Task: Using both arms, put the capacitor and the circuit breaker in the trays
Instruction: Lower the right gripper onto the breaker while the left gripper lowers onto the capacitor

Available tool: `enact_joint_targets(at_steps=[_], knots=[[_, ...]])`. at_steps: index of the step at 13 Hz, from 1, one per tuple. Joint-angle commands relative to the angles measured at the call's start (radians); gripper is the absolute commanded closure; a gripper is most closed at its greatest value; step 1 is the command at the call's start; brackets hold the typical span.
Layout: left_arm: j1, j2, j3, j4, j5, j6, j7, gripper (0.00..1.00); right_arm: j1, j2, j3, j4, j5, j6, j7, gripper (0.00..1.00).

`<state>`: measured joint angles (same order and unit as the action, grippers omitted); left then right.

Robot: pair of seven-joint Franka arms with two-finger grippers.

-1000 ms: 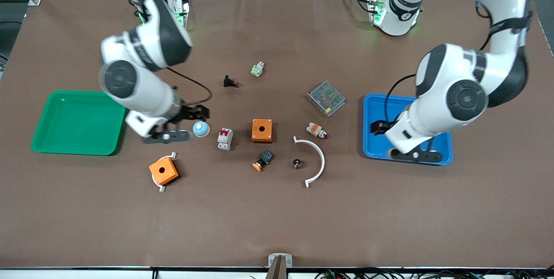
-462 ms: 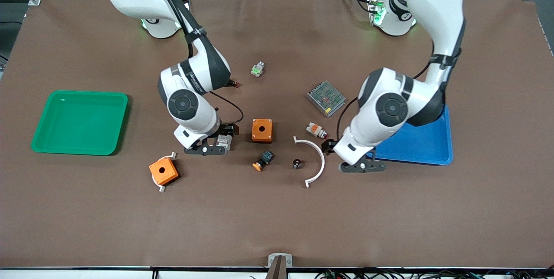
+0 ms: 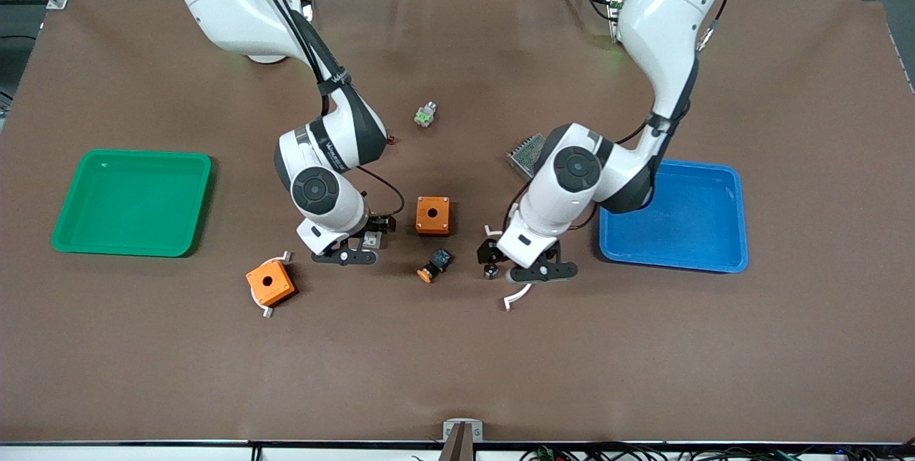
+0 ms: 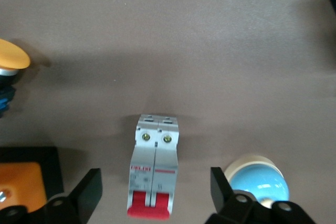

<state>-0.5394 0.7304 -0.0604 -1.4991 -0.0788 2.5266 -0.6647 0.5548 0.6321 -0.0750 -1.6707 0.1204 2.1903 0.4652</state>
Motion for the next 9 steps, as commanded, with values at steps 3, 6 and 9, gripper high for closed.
enact_joint_targets(at_steps=[3, 6, 9], knots=[[-0.063, 0.128, 0.046, 0.129, -0.004, 0.052, -0.050, 0.00, 0.008, 0.034, -0.003, 0.014, 0.010, 0.019, 0.016, 0.47], [-0.103, 0.173, 0.091, 0.155, -0.004, 0.057, -0.058, 0.00, 0.008, 0.026, -0.003, 0.020, 0.010, 0.000, 0.016, 0.89], [-0.145, 0.201, 0.135, 0.161, -0.006, 0.058, -0.082, 0.00, -0.001, -0.029, -0.006, 0.041, -0.001, -0.070, 0.006, 0.92]])
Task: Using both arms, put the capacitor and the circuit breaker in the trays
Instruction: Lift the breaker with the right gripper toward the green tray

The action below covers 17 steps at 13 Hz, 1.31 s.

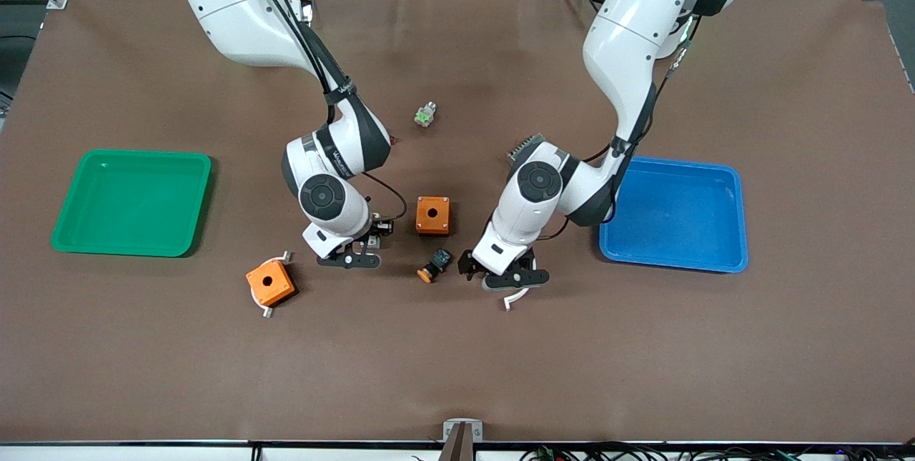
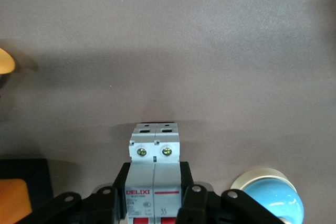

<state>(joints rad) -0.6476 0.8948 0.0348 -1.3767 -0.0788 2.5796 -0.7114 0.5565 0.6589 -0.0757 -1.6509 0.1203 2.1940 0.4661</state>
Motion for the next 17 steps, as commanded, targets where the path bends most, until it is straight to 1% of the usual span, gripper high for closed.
enact_joint_targets(at_steps=[1, 2, 3, 4, 6, 8, 10, 12, 14, 16, 17], knots=[[-0.058, 0.048, 0.068, 0.042, -0.004, 0.025, -0.048, 0.00, -0.012, -0.079, -0.010, 0.051, -0.002, -0.136, 0.000, 0.92], [-0.075, 0.053, 0.085, 0.042, -0.004, 0.031, -0.051, 0.00, -0.020, -0.102, -0.028, 0.084, -0.004, -0.205, -0.004, 0.92], [-0.078, 0.055, 0.088, 0.042, -0.004, 0.031, -0.051, 0.03, -0.024, -0.122, -0.045, 0.112, -0.008, -0.258, -0.015, 0.92], [-0.078, 0.055, 0.088, 0.042, -0.004, 0.031, -0.051, 0.10, -0.029, -0.136, -0.062, 0.138, -0.017, -0.301, -0.065, 0.92], [-0.078, 0.053, 0.088, 0.039, -0.004, 0.031, -0.051, 0.27, -0.056, -0.175, -0.107, 0.157, -0.016, -0.370, -0.200, 0.92], [-0.078, 0.053, 0.088, 0.039, -0.004, 0.031, -0.051, 0.46, -0.108, -0.215, -0.121, 0.155, -0.022, -0.417, -0.334, 0.92], [-0.078, 0.052, 0.086, 0.039, -0.004, 0.031, -0.053, 0.61, -0.144, -0.251, -0.147, 0.148, -0.078, -0.460, -0.437, 0.92], [-0.075, 0.047, 0.086, 0.038, -0.004, 0.031, -0.050, 0.75, -0.168, -0.269, -0.162, 0.143, -0.144, -0.516, -0.457, 0.92], [-0.069, 0.038, 0.086, 0.039, -0.006, 0.031, -0.049, 0.84, -0.187, -0.318, -0.162, 0.079, -0.209, -0.508, -0.461, 0.92], [-0.067, 0.030, 0.086, 0.039, -0.010, 0.028, -0.053, 0.89, -0.210, -0.346, -0.162, 0.059, -0.226, -0.510, -0.487, 0.92], [-0.067, 0.023, 0.086, 0.039, -0.010, 0.025, -0.054, 0.90, -0.236, -0.346, -0.164, 0.057, -0.226, -0.510, -0.535, 0.92]])
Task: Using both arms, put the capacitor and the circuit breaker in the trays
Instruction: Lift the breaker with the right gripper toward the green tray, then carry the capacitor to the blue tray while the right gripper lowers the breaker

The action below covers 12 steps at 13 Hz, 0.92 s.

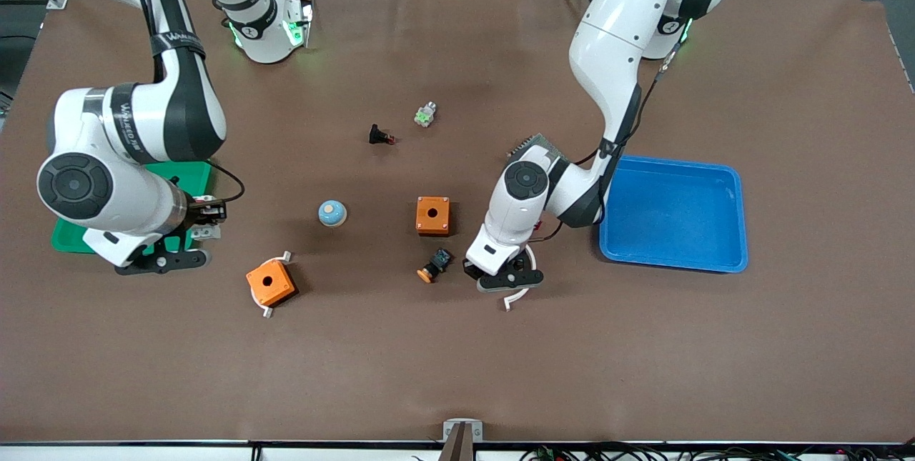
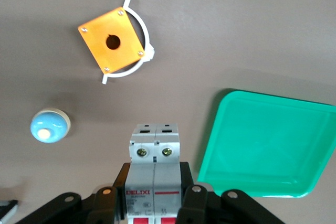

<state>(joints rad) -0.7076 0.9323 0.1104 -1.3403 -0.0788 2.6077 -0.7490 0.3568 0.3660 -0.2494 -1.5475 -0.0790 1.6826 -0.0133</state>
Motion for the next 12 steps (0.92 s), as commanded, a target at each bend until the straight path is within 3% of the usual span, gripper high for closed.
enact_joint_targets(at_steps=[1, 2, 4, 5, 10, 12], knots=[[-0.007, -0.017, 0.011, 0.001, -0.010, -0.005, -0.016, 0.90, -0.076, -0.055, 0.012, -0.045, -0.027, 0.002, -0.118, 0.92], [-0.007, -0.017, 0.011, 0.001, -0.010, -0.005, -0.015, 0.75, -0.106, -0.059, 0.010, -0.048, -0.027, 0.002, -0.163, 0.91], [-0.010, -0.015, 0.012, -0.002, -0.006, -0.005, -0.013, 0.33, -0.159, -0.081, 0.010, -0.083, -0.027, 0.017, -0.229, 0.91], [-0.015, -0.013, 0.012, -0.003, -0.006, -0.006, -0.015, 0.25, -0.191, -0.091, 0.012, -0.109, -0.027, 0.035, -0.269, 0.91], [-0.033, -0.020, 0.014, -0.017, 0.002, -0.110, -0.015, 0.27, -0.338, -0.188, 0.013, -0.376, -0.021, 0.279, -0.463, 0.91], [-0.035, -0.020, 0.014, -0.020, 0.004, -0.120, -0.013, 0.35, -0.386, -0.191, 0.015, -0.437, -0.013, 0.337, -0.519, 0.91]])
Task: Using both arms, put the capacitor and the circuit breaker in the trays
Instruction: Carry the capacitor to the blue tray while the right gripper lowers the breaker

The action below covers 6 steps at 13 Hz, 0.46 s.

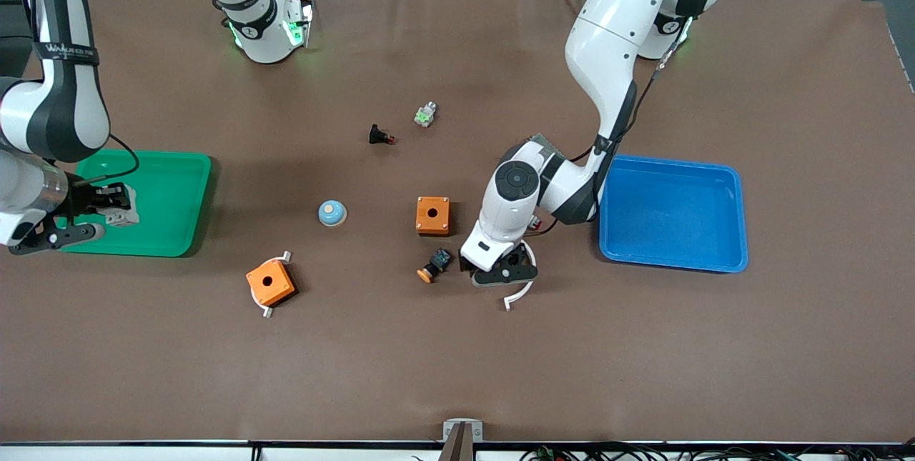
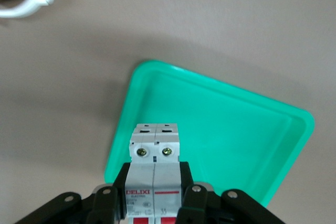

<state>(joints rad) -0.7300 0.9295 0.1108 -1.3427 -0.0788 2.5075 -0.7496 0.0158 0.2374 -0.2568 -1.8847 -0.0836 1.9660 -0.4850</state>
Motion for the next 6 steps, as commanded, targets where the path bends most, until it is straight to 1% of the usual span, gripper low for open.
enact_joint_targets(at_steps=[1, 4, 5, 6], knots=[[-0.011, -0.018, 0.013, -0.013, 0.002, -0.045, -0.011, 0.46, -0.065, -0.059, 0.022, -0.131, -0.005, 0.085, -0.075, 0.91], [-0.006, -0.031, 0.012, -0.013, 0.001, -0.056, -0.013, 0.77, -0.108, -0.049, 0.021, -0.206, 0.044, 0.143, -0.153, 0.91], [-0.006, -0.032, 0.012, -0.013, -0.001, -0.058, -0.016, 0.83, -0.115, -0.041, 0.022, -0.226, 0.045, 0.169, -0.167, 0.92], [0.000, -0.038, 0.012, -0.013, -0.001, -0.065, -0.016, 0.87, -0.119, -0.029, 0.021, -0.252, 0.050, 0.215, -0.176, 0.92]])
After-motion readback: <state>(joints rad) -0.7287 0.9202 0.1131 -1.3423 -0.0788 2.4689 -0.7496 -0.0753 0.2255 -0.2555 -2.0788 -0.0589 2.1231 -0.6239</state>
